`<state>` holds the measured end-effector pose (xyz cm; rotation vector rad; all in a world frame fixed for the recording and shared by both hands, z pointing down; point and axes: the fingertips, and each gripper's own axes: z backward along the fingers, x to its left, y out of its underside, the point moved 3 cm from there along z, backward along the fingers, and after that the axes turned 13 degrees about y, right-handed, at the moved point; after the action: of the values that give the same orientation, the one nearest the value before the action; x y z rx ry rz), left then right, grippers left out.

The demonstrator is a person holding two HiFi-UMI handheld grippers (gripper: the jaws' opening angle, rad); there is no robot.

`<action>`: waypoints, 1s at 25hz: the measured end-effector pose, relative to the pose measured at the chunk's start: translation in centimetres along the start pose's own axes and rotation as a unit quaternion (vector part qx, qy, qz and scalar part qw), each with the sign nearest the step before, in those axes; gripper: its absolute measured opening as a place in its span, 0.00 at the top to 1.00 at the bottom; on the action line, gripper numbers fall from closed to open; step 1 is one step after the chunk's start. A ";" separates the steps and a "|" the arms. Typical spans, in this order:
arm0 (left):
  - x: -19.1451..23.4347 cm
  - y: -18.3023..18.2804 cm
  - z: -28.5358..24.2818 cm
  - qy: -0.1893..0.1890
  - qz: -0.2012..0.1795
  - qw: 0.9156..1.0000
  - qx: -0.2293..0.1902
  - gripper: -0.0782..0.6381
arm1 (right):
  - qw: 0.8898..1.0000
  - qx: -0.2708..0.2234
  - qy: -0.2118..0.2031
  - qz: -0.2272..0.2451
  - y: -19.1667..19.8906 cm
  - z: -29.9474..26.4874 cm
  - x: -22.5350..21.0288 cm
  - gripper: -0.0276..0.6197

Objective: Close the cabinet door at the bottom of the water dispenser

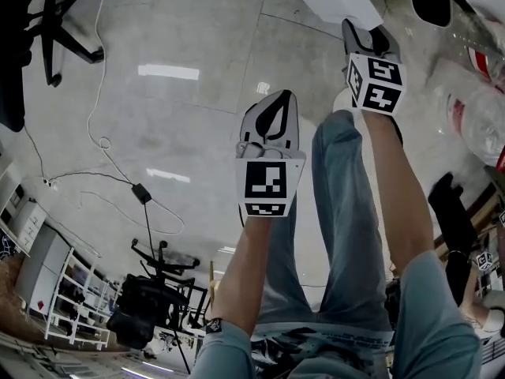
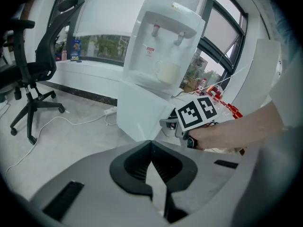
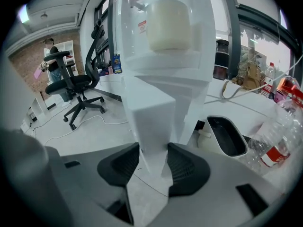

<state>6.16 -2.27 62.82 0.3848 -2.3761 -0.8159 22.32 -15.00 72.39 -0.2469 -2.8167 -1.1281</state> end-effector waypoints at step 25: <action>-0.9 -2.8 -5.4 -0.016 0.027 0.999 -0.011 0.88 | 0.999 -0.014 0.009 0.038 -4.2 -5.8 -7.8 0.68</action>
<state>10.46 -6.55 64.08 0.2998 -2.3943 -0.8274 29.34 -22.89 72.56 -0.3418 -2.7533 -1.1473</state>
